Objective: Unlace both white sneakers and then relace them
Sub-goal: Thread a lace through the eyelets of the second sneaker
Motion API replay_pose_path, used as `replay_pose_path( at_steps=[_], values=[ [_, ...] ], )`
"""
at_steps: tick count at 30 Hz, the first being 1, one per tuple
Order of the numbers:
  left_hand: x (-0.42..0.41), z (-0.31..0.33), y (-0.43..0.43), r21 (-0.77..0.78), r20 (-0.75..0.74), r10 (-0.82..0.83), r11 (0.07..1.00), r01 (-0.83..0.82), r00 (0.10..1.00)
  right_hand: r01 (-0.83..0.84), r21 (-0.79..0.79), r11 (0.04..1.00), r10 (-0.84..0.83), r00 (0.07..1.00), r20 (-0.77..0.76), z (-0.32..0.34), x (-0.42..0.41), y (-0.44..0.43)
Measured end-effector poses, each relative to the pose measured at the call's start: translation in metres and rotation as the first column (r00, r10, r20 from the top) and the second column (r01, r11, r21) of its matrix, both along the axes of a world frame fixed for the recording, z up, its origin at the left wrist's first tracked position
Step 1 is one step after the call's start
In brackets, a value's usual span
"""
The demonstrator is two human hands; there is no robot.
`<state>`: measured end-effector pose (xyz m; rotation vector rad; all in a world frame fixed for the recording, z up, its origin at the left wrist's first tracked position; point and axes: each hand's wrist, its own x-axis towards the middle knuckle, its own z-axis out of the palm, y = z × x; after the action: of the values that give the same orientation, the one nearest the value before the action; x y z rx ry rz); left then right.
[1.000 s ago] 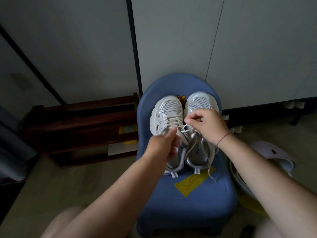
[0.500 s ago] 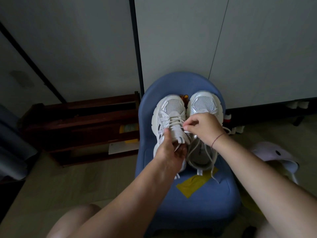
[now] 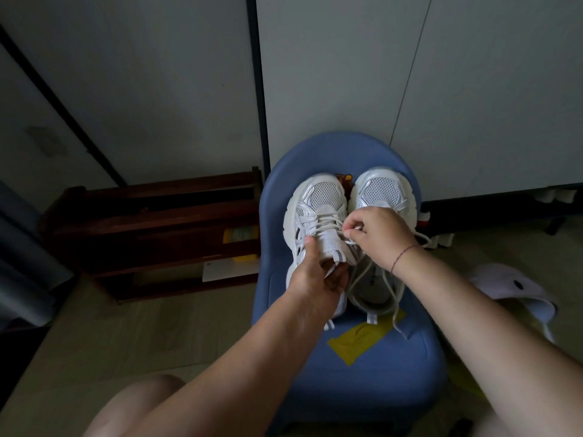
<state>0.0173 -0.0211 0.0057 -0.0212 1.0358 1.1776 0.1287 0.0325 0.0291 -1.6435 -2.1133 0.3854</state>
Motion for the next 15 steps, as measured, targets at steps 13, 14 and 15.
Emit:
replay_pose_path(
  at_steps=[13,14,15],
  values=[
    [-0.0022,0.0000,-0.0014,-0.009,-0.012,0.009,1.000,-0.009,1.000,-0.061,-0.010,0.998,0.061,0.998,0.017,0.0052,-0.0093,-0.0056],
    [-0.0024,0.0000,-0.0016,-0.003,-0.014,0.008,1.000,-0.008,1.000,-0.057,-0.019,0.998,0.055,0.996,-0.065,0.0038,-0.0088,-0.0057],
    [-0.0026,0.0001,-0.0020,0.001,-0.015,0.004,1.000,-0.004,1.000,-0.051,-0.027,0.998,0.047,0.990,-0.136,0.0029,-0.0079,-0.0052]
  ],
)
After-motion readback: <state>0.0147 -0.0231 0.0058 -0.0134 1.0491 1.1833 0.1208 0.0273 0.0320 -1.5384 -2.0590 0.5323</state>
